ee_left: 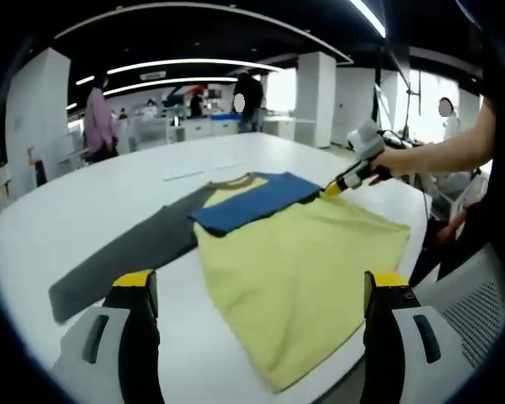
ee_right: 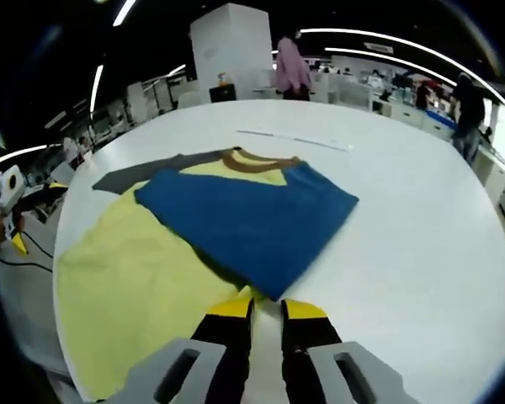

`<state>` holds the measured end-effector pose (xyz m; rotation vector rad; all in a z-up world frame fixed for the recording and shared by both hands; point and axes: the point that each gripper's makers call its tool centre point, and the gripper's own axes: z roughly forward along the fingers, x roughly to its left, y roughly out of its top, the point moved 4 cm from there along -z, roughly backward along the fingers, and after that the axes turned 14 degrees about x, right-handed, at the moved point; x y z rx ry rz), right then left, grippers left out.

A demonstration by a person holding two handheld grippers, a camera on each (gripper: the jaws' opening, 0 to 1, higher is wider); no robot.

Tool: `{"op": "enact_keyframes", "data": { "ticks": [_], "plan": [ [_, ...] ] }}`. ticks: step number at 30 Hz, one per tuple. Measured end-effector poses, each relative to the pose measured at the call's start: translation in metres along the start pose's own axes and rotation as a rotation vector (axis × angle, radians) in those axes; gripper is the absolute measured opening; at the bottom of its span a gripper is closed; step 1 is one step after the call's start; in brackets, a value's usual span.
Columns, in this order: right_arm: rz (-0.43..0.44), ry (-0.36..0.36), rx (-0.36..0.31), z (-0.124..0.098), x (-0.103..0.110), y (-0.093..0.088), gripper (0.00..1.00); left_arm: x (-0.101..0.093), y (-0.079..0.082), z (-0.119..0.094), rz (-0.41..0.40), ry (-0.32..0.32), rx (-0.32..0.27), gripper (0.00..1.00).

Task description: Fold the garment on the visible template until the final outline fits inside the template.

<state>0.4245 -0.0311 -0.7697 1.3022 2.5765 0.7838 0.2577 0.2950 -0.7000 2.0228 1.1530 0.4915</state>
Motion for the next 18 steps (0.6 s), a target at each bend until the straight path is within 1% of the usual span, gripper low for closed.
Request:
{"op": "enact_keyframes", "data": {
  "ticks": [5, 14, 18],
  "plan": [
    [0.030, 0.009, 0.006, 0.0043, 0.0013, 0.0000, 0.00, 0.0016, -0.0014, -0.0007, -0.001, 0.001, 0.004, 0.99],
    [0.058, 0.000, -0.002, 0.0046, 0.0007, 0.0013, 0.00, 0.0055, -0.0027, -0.0015, -0.008, 0.008, 0.003, 0.99],
    [0.070, 0.014, -0.007, 0.0014, 0.0020, 0.0018, 0.00, 0.0054, -0.0035, -0.0008, -0.010, 0.009, 0.006, 0.99]
  ]
}}
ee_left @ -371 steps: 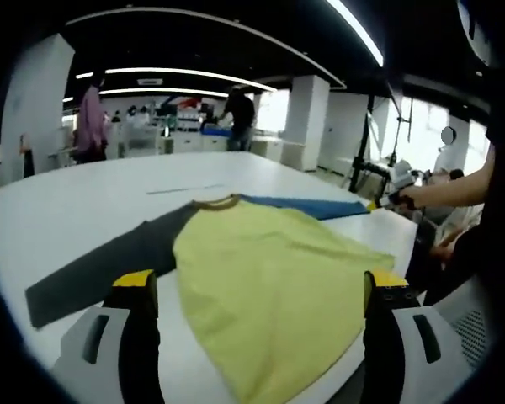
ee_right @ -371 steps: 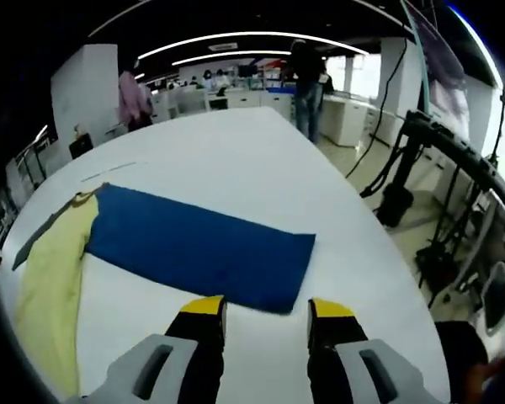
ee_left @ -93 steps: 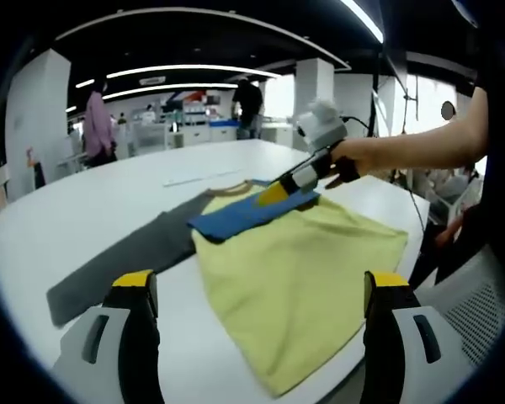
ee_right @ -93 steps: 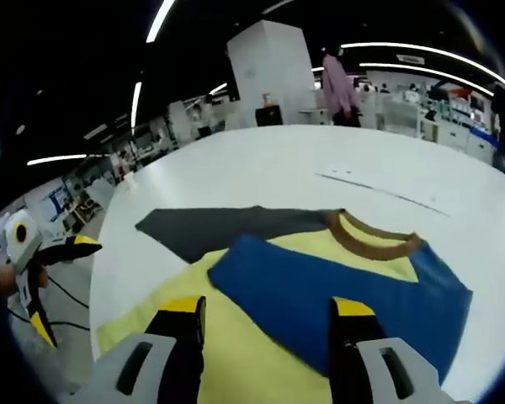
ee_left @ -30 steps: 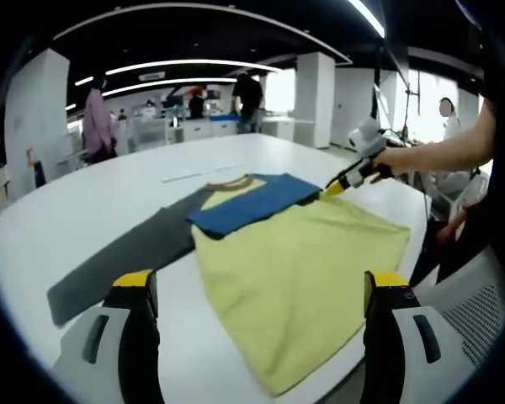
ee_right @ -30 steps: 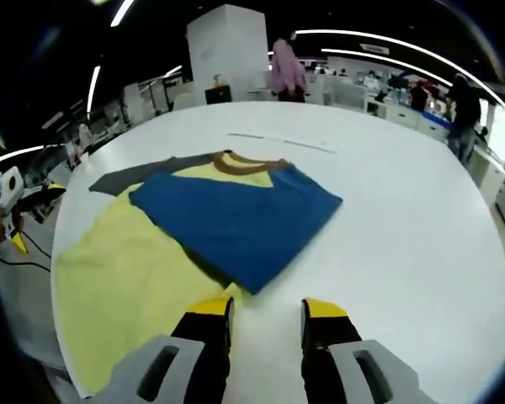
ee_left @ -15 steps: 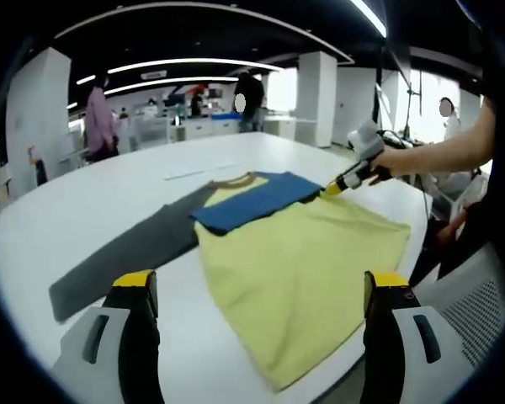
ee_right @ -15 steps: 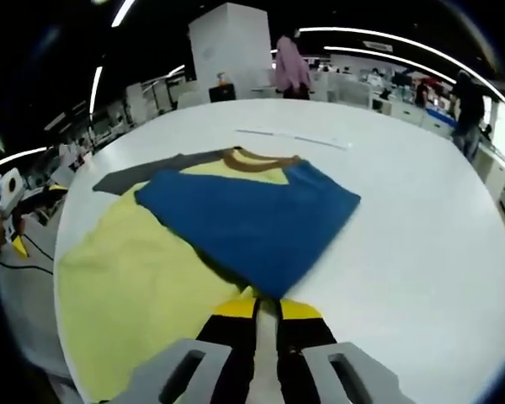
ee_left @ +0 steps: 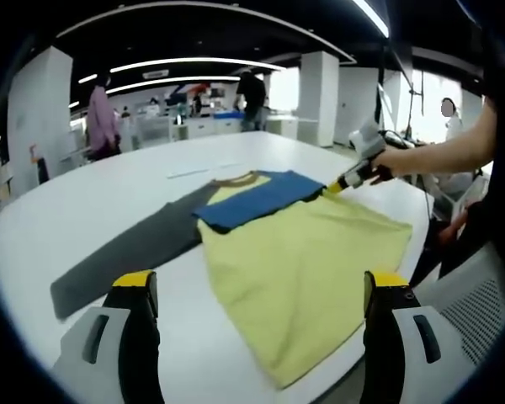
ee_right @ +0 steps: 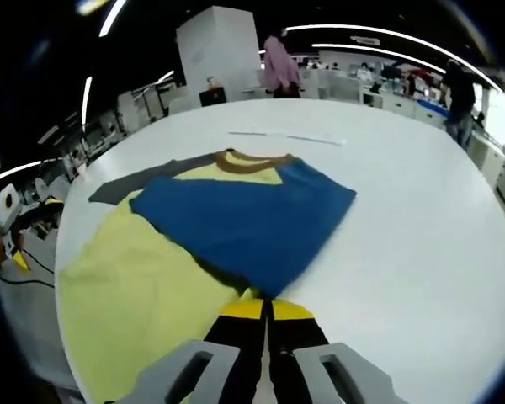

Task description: Fold the garment on the visible template until the final outline fits inside the template.

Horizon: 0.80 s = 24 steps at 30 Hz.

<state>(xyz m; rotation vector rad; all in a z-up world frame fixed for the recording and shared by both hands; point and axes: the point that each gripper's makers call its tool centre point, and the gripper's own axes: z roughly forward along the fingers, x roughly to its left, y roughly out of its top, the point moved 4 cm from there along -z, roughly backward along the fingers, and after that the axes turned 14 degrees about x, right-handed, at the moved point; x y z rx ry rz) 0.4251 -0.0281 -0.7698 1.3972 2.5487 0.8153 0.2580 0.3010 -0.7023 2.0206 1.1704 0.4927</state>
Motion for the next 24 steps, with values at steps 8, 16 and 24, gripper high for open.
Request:
{"op": "enact_keyframes", "data": {
  "ticks": [8, 16, 24],
  "plan": [
    [0.041, 0.002, -0.027, -0.004, -0.001, 0.004, 0.02, -0.003, 0.000, 0.003, 0.006, -0.009, 0.012, 0.99],
    [0.059, -0.025, -0.042, -0.003, -0.006, 0.008, 0.00, -0.001, -0.001, 0.001, 0.006, 0.000, 0.015, 0.99],
    [0.066, -0.082, -0.064, -0.013, -0.018, 0.009, 0.00, -0.001, -0.003, 0.001, 0.000, 0.007, 0.020, 0.99]
  ]
}}
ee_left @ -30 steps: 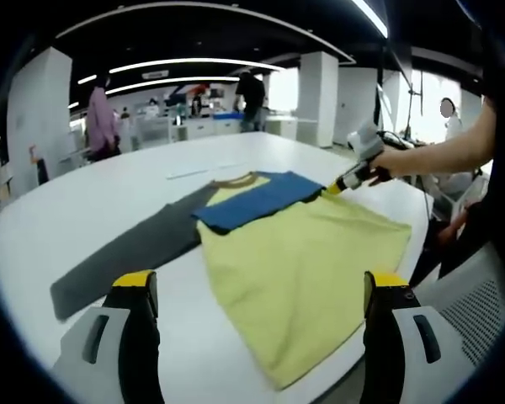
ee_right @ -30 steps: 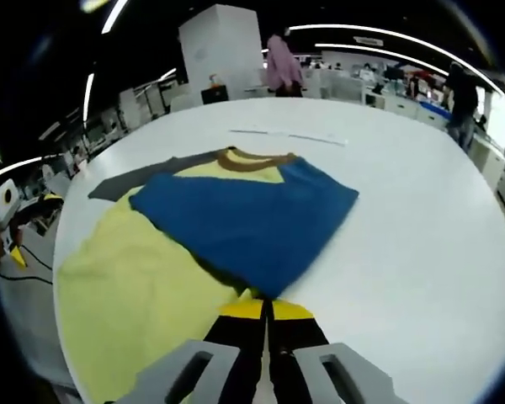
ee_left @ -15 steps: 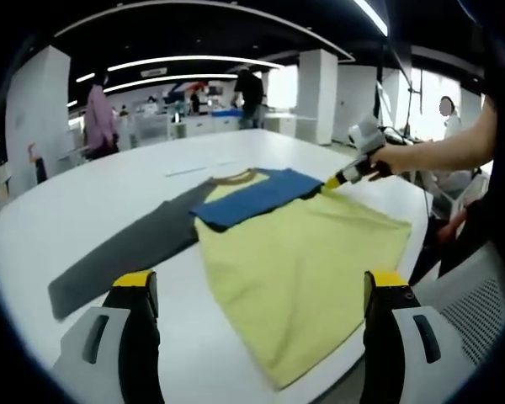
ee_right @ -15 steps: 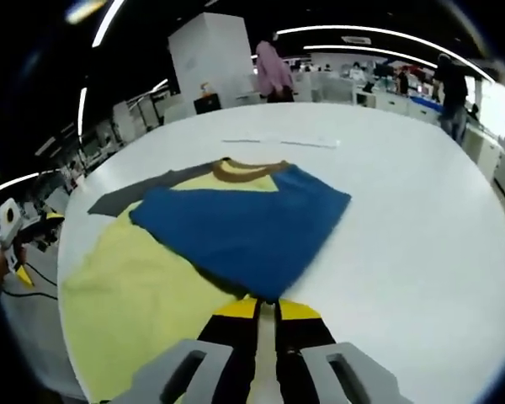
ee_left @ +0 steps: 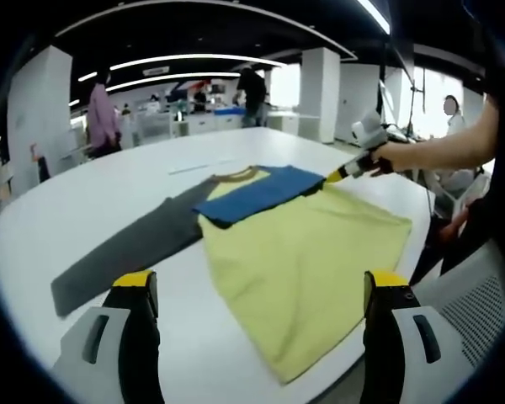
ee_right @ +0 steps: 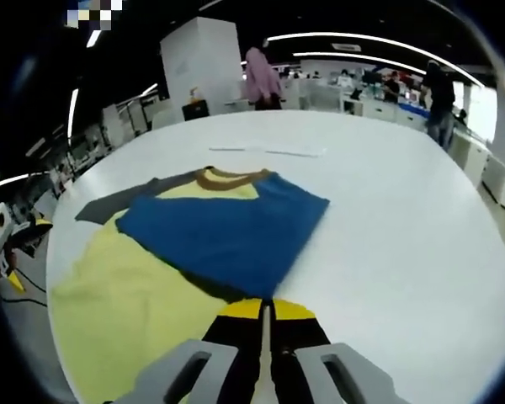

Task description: Fold the garment on the visible template until the final outline fits inside the template.

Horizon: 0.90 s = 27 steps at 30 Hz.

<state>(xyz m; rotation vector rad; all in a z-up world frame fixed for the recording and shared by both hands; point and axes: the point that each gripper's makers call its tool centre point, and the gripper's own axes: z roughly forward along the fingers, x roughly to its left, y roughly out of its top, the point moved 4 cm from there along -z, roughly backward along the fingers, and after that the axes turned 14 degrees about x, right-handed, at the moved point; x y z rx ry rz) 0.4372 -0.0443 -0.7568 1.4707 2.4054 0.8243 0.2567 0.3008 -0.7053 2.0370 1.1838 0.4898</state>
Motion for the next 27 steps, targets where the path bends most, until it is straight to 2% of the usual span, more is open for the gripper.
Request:
{"op": "enact_keyframes", "data": {
  "ticks": [4, 27],
  "plan": [
    [0.018, -0.013, 0.003, -0.002, -0.005, -0.002, 0.00, 0.002, -0.001, 0.001, -0.001, 0.003, 0.000, 0.99],
    [0.005, -0.057, 0.051, -0.008, -0.022, -0.015, 0.00, 0.010, 0.001, -0.001, 0.004, 0.024, -0.006, 0.99]
  ]
}}
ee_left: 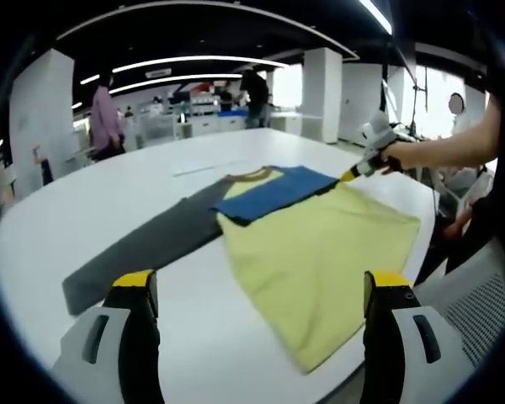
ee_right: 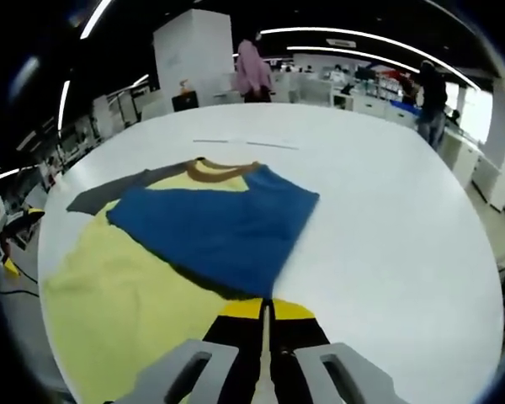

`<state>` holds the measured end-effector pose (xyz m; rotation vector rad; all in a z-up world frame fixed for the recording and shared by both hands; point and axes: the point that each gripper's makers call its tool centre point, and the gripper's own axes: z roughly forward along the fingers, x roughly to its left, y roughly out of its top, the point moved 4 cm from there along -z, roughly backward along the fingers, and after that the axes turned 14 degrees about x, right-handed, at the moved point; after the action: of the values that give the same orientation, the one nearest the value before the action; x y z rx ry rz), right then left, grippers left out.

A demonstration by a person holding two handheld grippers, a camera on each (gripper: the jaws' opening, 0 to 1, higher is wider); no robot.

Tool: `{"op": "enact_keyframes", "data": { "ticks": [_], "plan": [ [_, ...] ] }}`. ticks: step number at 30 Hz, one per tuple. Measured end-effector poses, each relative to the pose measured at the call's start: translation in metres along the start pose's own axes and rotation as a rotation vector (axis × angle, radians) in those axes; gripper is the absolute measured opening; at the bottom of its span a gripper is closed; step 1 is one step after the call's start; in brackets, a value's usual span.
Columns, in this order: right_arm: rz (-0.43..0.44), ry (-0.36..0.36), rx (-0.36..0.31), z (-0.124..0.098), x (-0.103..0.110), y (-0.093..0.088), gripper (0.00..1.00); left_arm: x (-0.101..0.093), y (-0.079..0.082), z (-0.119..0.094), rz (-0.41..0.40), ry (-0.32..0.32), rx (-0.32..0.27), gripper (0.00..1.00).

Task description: Fold the garment on the visible template until the final outline fits inside the template.

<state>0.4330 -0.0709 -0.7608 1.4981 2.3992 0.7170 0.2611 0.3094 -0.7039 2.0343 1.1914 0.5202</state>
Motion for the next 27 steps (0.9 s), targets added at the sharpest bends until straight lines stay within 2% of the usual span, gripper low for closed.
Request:
{"op": "enact_keyframes", "data": {
  "ticks": [10, 16, 18, 22, 27],
  "plan": [
    [-0.005, -0.018, 0.014, -0.004, -0.013, -0.006, 0.00, 0.002, 0.002, 0.000, 0.004, 0.002, -0.004, 0.99],
    [-0.020, 0.015, -0.007, -0.007, -0.010, -0.006, 0.00, 0.005, 0.004, 0.000, -0.006, 0.000, -0.011, 0.99],
    [-0.016, 0.039, -0.038, -0.011, -0.007, -0.003, 0.07, 0.006, 0.005, -0.001, -0.010, 0.002, -0.015, 0.99],
    [-0.028, 0.073, -0.070, -0.018, 0.000, 0.001, 0.33, 0.010, 0.008, -0.002, -0.016, 0.008, -0.018, 0.99],
    [-0.066, 0.110, -0.102, -0.029, 0.011, 0.005, 0.55, 0.018, 0.008, -0.003, -0.025, 0.015, -0.023, 0.99]
  ]
}}
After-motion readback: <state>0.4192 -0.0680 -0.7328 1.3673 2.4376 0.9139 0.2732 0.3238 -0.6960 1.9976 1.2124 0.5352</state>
